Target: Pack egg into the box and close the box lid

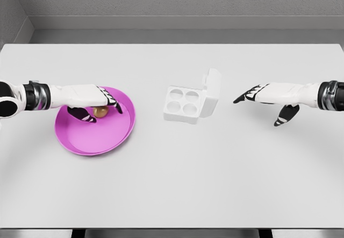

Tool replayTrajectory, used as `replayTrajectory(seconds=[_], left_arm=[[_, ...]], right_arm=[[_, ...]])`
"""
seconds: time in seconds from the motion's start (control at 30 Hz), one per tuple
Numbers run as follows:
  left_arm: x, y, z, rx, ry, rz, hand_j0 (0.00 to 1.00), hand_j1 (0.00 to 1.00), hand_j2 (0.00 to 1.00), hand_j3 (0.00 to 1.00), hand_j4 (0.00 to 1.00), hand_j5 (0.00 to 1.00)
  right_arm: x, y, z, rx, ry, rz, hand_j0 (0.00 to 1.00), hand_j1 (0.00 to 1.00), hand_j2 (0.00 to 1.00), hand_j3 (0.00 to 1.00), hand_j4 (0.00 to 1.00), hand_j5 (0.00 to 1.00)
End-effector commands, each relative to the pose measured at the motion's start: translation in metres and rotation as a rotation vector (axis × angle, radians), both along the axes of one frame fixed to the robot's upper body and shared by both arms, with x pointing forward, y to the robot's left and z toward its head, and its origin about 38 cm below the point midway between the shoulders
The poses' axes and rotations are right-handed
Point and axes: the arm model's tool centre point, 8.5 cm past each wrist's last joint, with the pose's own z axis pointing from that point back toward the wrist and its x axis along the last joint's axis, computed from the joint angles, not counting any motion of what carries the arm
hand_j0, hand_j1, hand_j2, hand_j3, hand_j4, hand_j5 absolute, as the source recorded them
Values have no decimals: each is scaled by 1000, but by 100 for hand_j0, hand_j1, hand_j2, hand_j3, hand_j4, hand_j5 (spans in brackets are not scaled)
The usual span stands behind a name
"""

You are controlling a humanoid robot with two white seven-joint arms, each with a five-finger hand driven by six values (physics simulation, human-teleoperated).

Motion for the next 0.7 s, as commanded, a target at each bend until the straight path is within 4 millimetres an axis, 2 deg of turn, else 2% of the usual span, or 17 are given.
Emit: replayTrajectory(seconds=[0.0, 0.1, 0.27, 0.67], left_arm=[[0, 2, 1, -5, 2, 8, 64, 64, 64, 64, 64, 64], [0, 3, 1, -8, 4, 10, 59, 59, 59, 59, 59, 59], [0, 3, 1, -8, 4, 9, 59, 59, 59, 59, 59, 59], [-2, 4, -2, -9, 14, 11, 52, 52, 52, 52, 52, 52]], right_arm=[[0, -1, 0, 3, 2, -4, 100, 100, 100, 100, 100, 100], [0, 0, 1, 3, 0, -3, 100, 100, 100, 100, 100, 100], [0, 1, 2, 3, -2, 1, 100, 100, 100, 100, 100, 100], [0, 1, 1, 2, 0, 3, 100, 100, 100, 100, 100, 100]])
